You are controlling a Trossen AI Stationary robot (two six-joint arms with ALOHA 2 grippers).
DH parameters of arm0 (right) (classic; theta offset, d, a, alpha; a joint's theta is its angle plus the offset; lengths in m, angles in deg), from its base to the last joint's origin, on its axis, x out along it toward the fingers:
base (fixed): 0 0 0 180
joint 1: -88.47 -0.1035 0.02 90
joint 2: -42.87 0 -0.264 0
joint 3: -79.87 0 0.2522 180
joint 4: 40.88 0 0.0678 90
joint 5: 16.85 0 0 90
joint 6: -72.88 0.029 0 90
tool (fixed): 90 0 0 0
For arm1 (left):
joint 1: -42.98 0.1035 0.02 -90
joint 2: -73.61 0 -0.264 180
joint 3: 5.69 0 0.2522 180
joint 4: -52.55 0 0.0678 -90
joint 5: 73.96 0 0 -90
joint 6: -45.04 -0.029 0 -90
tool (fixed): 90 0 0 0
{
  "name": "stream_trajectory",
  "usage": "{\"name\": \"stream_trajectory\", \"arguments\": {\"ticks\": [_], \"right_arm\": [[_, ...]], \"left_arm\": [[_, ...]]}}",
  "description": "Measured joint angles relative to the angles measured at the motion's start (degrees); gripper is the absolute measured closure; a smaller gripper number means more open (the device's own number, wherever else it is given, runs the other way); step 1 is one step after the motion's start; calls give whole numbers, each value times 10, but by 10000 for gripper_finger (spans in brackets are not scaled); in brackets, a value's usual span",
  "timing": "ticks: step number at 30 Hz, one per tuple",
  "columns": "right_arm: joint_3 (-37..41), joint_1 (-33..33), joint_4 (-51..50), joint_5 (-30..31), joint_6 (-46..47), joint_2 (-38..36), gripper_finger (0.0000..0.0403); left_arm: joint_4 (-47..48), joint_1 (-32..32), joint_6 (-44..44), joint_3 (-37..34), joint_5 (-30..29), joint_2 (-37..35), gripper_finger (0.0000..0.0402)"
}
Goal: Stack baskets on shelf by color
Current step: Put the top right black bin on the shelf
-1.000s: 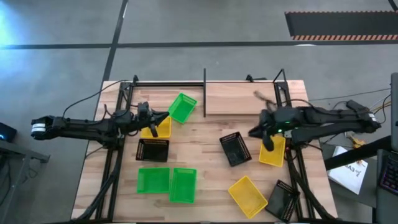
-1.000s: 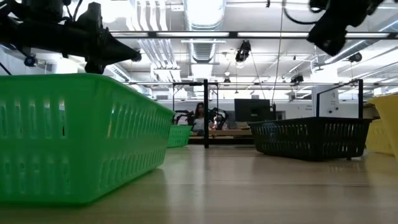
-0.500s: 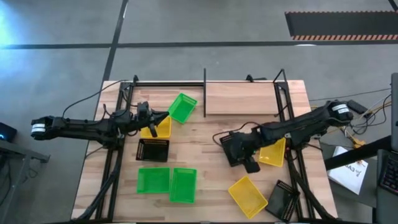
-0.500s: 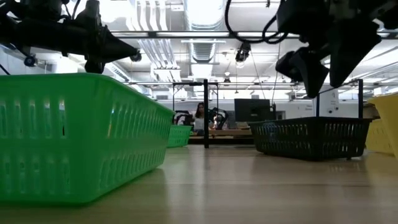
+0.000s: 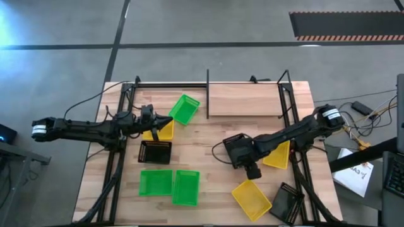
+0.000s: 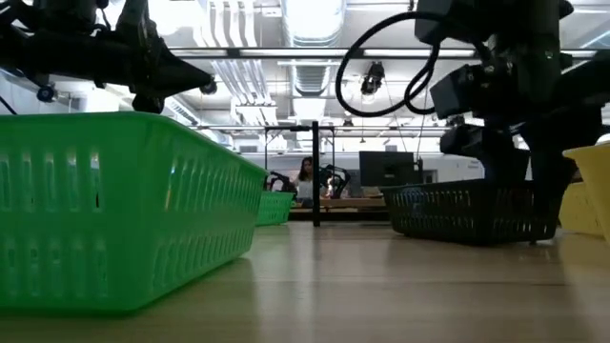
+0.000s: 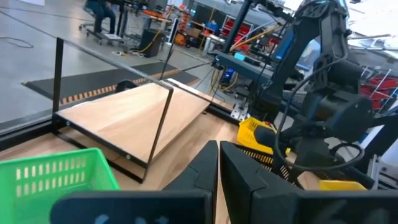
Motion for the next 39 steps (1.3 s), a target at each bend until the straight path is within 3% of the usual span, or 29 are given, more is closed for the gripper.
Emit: {"name": "stream_trajectory", "arguments": {"ticks": [5, 9, 11, 16, 22, 31, 39], "right_arm": [[-8, 0, -18, 41, 7, 22, 300], [-51, 2, -52, 42, 12, 14, 370], [-89, 2, -91, 38, 6, 1, 387], [-216, 34, -215, 33, 4, -24, 394], [-339, 139, -280, 73, -41, -24, 394], [-330, 345, -214, 104, -271, 35, 394], [-350, 401, -165, 95, -342, 146, 394]], "left_arm": [[0, 0, 0, -2, 4, 0, 402], [0, 0, 0, -3, 4, 0, 402], [0, 0, 0, -3, 4, 1, 402], [-3, 0, 0, -3, 5, 4, 402], [-1, 0, 0, -4, 5, 6, 402], [0, 0, 0, -4, 5, 7, 402], [0, 0, 0, -4, 5, 7, 402]]}}
